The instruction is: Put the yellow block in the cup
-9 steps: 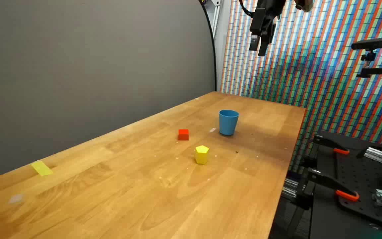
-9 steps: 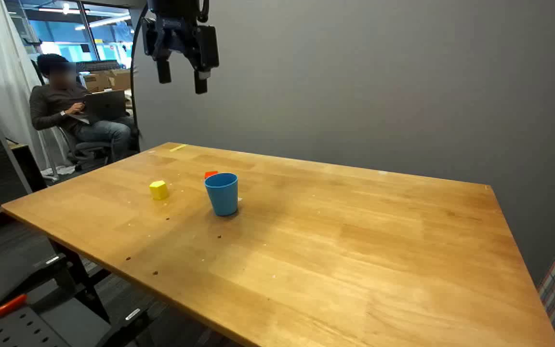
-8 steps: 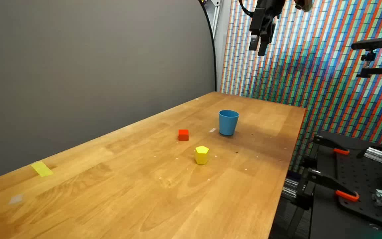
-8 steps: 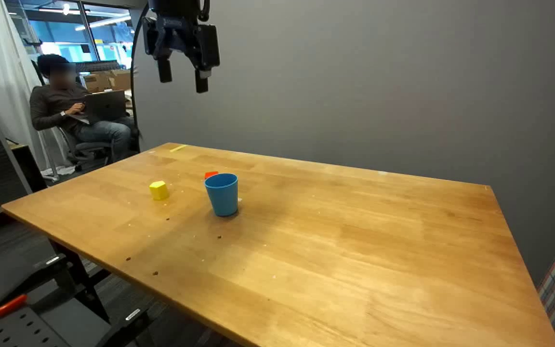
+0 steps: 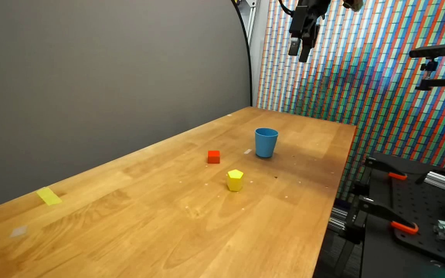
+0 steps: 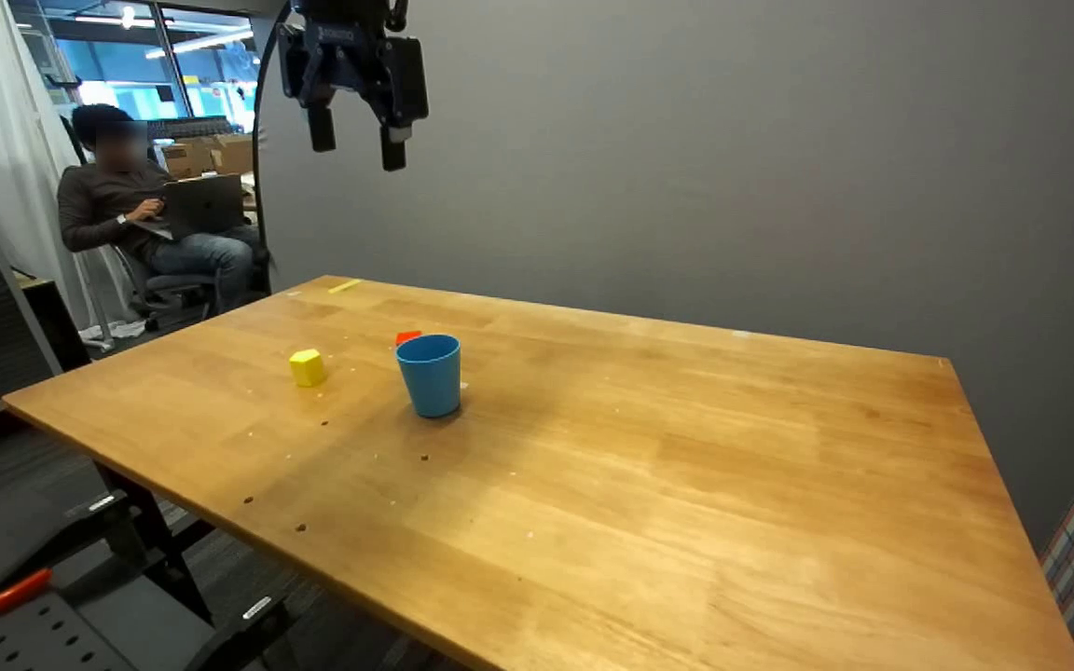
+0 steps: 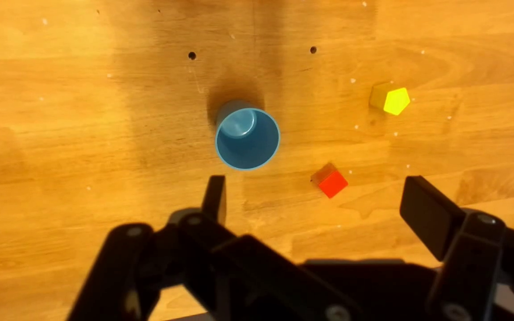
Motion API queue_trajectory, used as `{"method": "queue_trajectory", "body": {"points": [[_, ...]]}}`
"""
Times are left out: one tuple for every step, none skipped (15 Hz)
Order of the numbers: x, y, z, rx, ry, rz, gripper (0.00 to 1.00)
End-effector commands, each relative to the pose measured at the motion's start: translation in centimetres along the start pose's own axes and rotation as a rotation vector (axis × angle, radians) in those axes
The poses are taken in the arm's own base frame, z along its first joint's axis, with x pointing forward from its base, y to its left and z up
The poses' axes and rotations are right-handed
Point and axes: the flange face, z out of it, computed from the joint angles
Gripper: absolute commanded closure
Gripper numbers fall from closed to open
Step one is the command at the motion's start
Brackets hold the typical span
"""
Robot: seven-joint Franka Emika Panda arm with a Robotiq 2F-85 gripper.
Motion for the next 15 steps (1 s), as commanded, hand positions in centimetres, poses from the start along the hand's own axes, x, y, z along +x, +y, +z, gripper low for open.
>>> {"method": "queue_trajectory", "body": {"points": [[0.0, 0.0, 0.0, 0.0, -0.001, 0.0, 0.0], [0.0, 0.0, 0.0, 0.0, -0.001, 0.0, 0.0], [0.0, 0.0, 0.0, 0.0, -0.001, 0.0, 0.0], [0.0, 0.0, 0.0, 0.0, -0.001, 0.0, 0.0], [0.0, 0.0, 0.0, 0.0, -0.001, 0.0, 0.0], [0.0, 0.0, 0.0, 0.0, -0.001, 0.0, 0.0], [0.0, 0.0, 0.0, 0.0, -0.001, 0.0, 0.0], [0.0, 0.0, 0.0, 0.0, -0.001, 0.0, 0.0], [0.0, 0.0, 0.0, 0.0, -0.001, 0.0, 0.0], [0.7, -0.5, 0.1, -0.023, 0.026, 0.043, 0.0], [1.3, -1.3, 0.2, -0.005, 0.028, 0.082, 0.0], [2.0, -2.6, 0.4, -0.012, 0.071, 0.128, 0.0], [2.7, -4.4, 0.7, -0.018, 0.122, 0.144, 0.0], [3.3, -6.0, 1.1, -0.031, 0.152, 0.145, 0.0], [4.0, -8.0, 1.8, -0.043, 0.186, 0.143, 0.0]]}}
